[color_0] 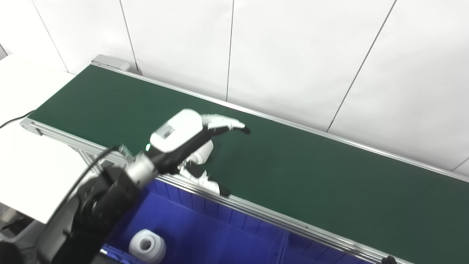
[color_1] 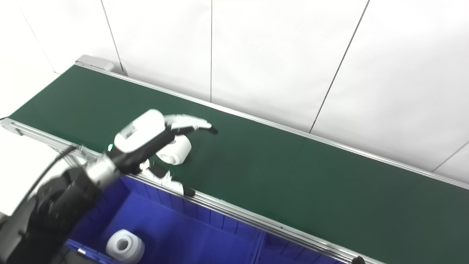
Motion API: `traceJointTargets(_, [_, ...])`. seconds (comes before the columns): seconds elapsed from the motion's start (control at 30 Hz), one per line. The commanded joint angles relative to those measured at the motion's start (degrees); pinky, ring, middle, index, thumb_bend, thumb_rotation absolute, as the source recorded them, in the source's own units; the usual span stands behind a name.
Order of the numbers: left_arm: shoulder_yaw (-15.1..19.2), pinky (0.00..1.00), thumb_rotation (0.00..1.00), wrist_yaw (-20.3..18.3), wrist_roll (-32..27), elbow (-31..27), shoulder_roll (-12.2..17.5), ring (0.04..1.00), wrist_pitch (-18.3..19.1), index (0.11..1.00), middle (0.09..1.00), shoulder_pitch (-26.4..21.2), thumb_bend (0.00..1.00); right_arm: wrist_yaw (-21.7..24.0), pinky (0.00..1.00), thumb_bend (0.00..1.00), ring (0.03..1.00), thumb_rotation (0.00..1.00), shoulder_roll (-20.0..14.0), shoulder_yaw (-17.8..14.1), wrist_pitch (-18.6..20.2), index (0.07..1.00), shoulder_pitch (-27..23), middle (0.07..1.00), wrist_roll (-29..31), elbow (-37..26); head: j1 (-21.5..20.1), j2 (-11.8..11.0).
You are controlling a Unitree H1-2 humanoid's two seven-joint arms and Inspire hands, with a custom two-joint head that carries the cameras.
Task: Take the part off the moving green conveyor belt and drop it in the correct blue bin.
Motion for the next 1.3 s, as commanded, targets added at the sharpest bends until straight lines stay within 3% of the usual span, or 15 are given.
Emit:
traceJointTargets(0.0, [0.67, 0.72, 0.34, 2.02, 1.56, 5.24, 3.0, 0.784, -3.08, 0.777, 0.791, -3.97, 0.95, 0.79, 1.0, 0.69, 1.0, 1.0, 0.27, 0.19, -2.1, 1.0, -0.16, 1.0, 0.55, -0.68, -0.09, 0.06])
traceJointTargets(0.1, [-0.11, 0.73, 0.36, 2.82, 3.6, 12.22, 4.57, 0.8, -5.14, 0.797, 0.805, -8.06, 0.94, 1.06, 1.0, 0.68, 1.0, 1.0, 0.35, 0.23, -1.98, 1.0, -0.13, 1.0, 0.89, -0.59, -0.31, 0.11])
traceJointTargets(0.3, [-2.94, 0.81, 0.39, 3.3, 7.54, 21.58, 5.54, 0.85, -5.19, 0.837, 0.847, -14.02, 0.93, 1.12, 1.0, 0.7, 1.0, 1.0, 0.5, 0.24, -2.0, 1.0, 0.21, 1.0, 0.22, -1.06, -1.09, 0.48])
traceJointTargets(0.6, [-7.9, 0.82, 0.38, 4.41, 10.44, 35.91, 3.71, 0.862, -3.72, 0.84, 0.859, -20.59, 0.93, 1.47, 1.0, 0.7, 1.0, 1.0, 0.5, 0.49, -1.59, 1.0, 1.22, 1.0, -0.18, -2.67, -2.1, 1.39])
traceJointTargets(0.97, [-14.09, 0.8, 0.37, 3.3, 10.25, 43.38, 0.98, 0.872, -2.36, 0.833, 0.858, -22.33, 0.95, 1.69, 1.0, 0.73, 1.0, 1.0, 0.63, 1.05, -0.91, 1.0, 2.22, 1.0, 0.26, -4.15, -2.43, 2.64])
traceJointTargets(1.27, [-18.77, 0.78, 0.42, -0.65, 9.04, 47.87, -1.15, 0.868, 0.28, 0.833, 0.857, -24.51, 0.93, 1.68, 1.0, 0.73, 1.0, 1.0, 0.89, 1.77, -0.17, 1.0, 2.98, 1.0, 0.68, -5.51, -3.16, 3.55])
